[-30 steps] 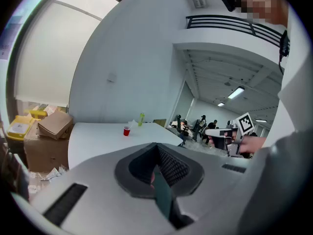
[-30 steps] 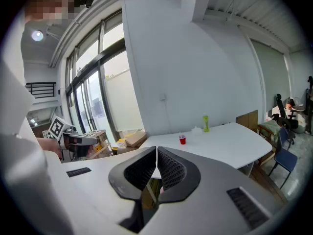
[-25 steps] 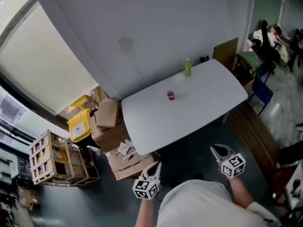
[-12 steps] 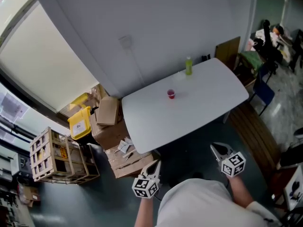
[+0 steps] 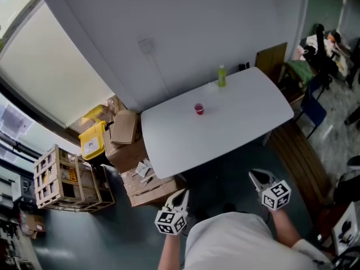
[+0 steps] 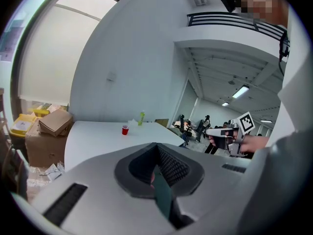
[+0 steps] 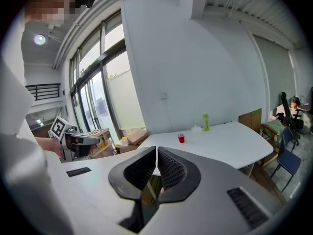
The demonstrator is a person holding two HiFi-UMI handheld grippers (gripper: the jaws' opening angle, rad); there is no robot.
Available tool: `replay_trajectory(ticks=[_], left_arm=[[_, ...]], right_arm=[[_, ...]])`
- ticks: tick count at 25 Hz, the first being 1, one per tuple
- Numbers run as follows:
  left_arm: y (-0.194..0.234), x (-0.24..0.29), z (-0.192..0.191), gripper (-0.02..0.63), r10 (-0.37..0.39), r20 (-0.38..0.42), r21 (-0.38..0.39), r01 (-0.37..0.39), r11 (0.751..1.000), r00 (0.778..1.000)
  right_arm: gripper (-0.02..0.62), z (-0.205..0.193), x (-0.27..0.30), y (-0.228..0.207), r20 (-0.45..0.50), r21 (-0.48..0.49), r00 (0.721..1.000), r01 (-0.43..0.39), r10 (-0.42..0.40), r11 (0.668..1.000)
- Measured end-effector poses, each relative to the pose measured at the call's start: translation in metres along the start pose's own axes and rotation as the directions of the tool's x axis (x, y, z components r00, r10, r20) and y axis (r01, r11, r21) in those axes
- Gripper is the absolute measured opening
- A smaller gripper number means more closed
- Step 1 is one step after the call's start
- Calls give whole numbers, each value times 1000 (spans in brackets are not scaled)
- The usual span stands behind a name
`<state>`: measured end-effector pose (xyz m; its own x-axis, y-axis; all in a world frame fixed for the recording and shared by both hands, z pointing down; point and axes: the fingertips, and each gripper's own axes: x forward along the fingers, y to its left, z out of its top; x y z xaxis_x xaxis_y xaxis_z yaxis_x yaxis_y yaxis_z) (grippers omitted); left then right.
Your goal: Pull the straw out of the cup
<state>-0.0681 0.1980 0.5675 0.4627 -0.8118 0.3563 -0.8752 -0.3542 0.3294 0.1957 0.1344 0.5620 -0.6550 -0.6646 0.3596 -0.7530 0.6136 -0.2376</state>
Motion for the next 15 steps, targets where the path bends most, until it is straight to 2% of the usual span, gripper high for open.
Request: replay_trajectory(ticks=[15], left_arm=[[-33,13,-7,2,61,26,-21,-61,998,998]], right_arm=[[38,-14,-23,-36,-6,-15,999,-48,48,999]])
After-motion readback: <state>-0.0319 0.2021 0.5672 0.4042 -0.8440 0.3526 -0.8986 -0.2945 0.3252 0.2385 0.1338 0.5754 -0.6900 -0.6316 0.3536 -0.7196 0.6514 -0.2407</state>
